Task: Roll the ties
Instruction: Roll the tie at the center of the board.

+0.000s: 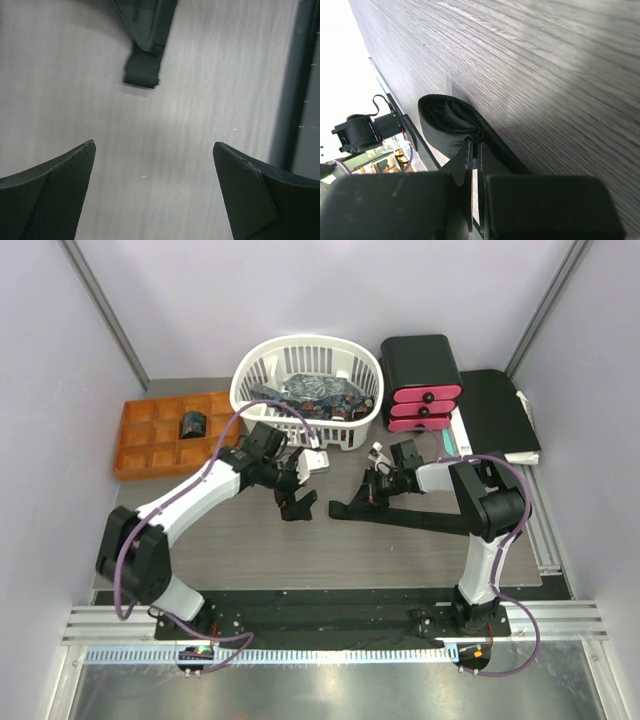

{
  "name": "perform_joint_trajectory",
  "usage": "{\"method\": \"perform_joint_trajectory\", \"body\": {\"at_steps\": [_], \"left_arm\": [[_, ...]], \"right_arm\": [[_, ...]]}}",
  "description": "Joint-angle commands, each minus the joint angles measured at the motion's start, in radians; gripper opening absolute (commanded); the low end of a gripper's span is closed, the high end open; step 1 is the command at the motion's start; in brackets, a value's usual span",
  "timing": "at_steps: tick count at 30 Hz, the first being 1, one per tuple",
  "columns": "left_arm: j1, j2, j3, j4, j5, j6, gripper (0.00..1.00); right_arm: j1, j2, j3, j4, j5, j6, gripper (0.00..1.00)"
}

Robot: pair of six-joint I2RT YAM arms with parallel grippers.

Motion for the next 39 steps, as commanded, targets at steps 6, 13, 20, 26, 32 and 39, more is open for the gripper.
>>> {"method": "perform_joint_trajectory", "body": {"at_steps": [6,13,20,26,32,39], "left_arm": [[-0.010,-0.162,-0.269,0.332,0.078,-0.058,1.00],[-0.027,-0.023,-0.270,0.343,0.051,0.087,0.81],[-0.087,0.109,-0.208,0.361,-0.021,0.111,0.73],[-0.128,0.180,-0.162,0.366,-0.099,0.090,0.74],[-0.156,0.238,-0.114,0.380,-0.197,0.046,0.63],[-0.158,0.263,-0.071,0.279,-0.159,0.096,0.54]], "right_arm": [[0.110,0.070,-0.035,0.075,0.135,0.040,0.01],[0.134,0.116,-0.054,0.137,0.144,0.111,0.01],[0.100,0.079,-0.071,0.076,0.171,0.065,0.01],[0.093,0.038,-0.068,0.031,0.186,0.025,0.01],[0.091,0.041,-0.071,0.039,0.177,0.016,0.01],[0.090,0.032,-0.086,0.042,0.180,0.007,0.01]]}}
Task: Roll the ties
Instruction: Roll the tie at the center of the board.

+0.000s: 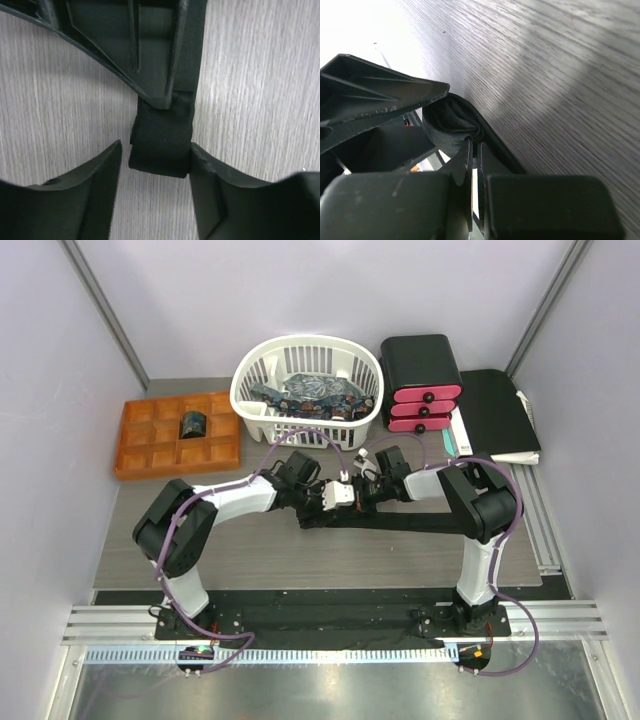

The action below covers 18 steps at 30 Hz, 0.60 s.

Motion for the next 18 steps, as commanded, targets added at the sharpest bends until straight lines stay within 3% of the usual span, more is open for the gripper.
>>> {"method": "perform_joint_trajectory", "body": {"at_steps": [1,10,18], "left_arm": [[-0.004,-0.007,0.050,-0.075,0.031,0.073,0.50],[-0.004,-0.032,0.092,-0.125,0.078,0.070,0.33],[-0.056,0.038,0.212,-0.134,0.120,-0.016,0.33]], "right_arm": [[-0.010,0.016,-0.051,-0.095,0.188,-0.091,0.01],[-0.010,0.030,-0.051,-0.055,0.180,-0.071,0.01],[-0.010,0.039,-0.044,-0.027,0.180,-0.032,0.01]]}}
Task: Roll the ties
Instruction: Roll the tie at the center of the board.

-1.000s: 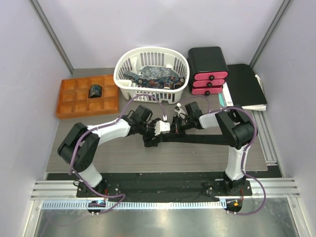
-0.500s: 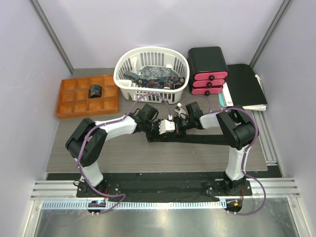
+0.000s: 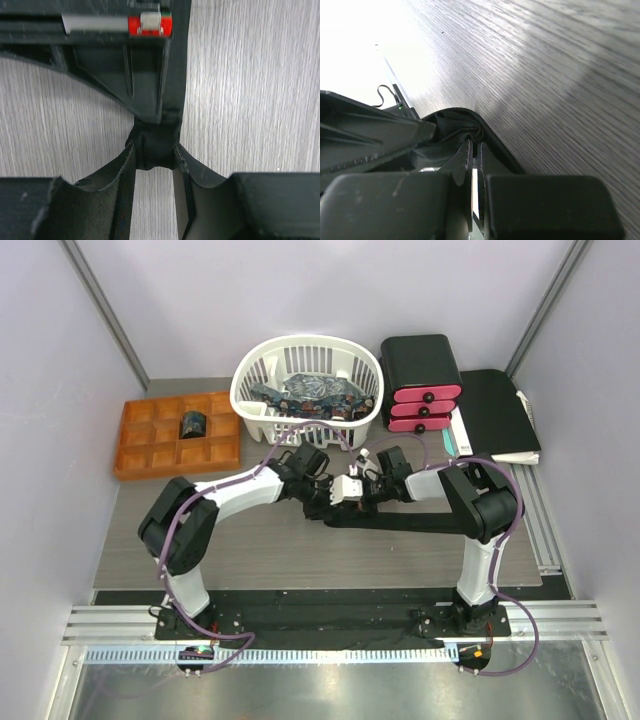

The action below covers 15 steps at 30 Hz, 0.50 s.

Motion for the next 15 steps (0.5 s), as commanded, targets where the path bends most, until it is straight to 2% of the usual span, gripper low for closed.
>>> {"method": "perform_joint_trajectory", "body": {"at_steps": [1,9,15], "left_arm": [[-0.038,0.025,0.081,0.015,0.059,-0.032,0.33],[-0.086,0.134,0.121,-0.051,0.010,-0.073,0.30],[-0.114,0.184,0.127,-0.072,-0.091,-0.122,0.30]], "right_arm": [[-0.006,0.040,-0.035,-0.039,0.182,-0.028,0.01],[-0.006,0.022,-0.057,0.019,0.147,0.021,0.01],[-0.006,-0.009,-0.074,0.044,0.102,0.056,0.01]]}}
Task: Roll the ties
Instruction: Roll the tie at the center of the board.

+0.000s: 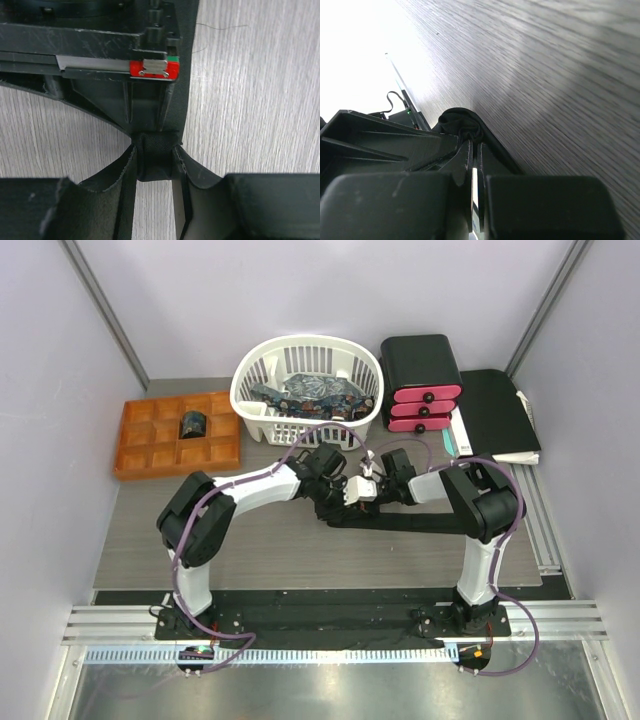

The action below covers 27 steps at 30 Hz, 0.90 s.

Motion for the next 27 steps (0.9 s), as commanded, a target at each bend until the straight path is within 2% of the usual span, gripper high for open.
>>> {"method": "perform_joint_trajectory", "body": {"at_steps": [1,8,17,27], "left_arm": [[-0.049,0.086,0.006,-0.046,-0.036,-0.044,0.29],[-0.061,0.099,-0.014,-0.087,-0.076,-0.035,0.26],[-0.083,0.182,0.070,-0.168,-0.172,-0.040,0.25],[-0.107,0.259,0.133,-0.237,-0.215,-0.033,0.24]], "right_arm": [[0.007,-0.011,-0.036,-0.020,0.110,-0.011,0.01],[0.005,-0.067,-0.024,-0.049,0.087,0.014,0.06],[-0.054,-0.140,0.024,-0.275,0.062,-0.119,0.23],[-0.111,-0.228,0.009,-0.351,0.016,-0.164,0.26]]}}
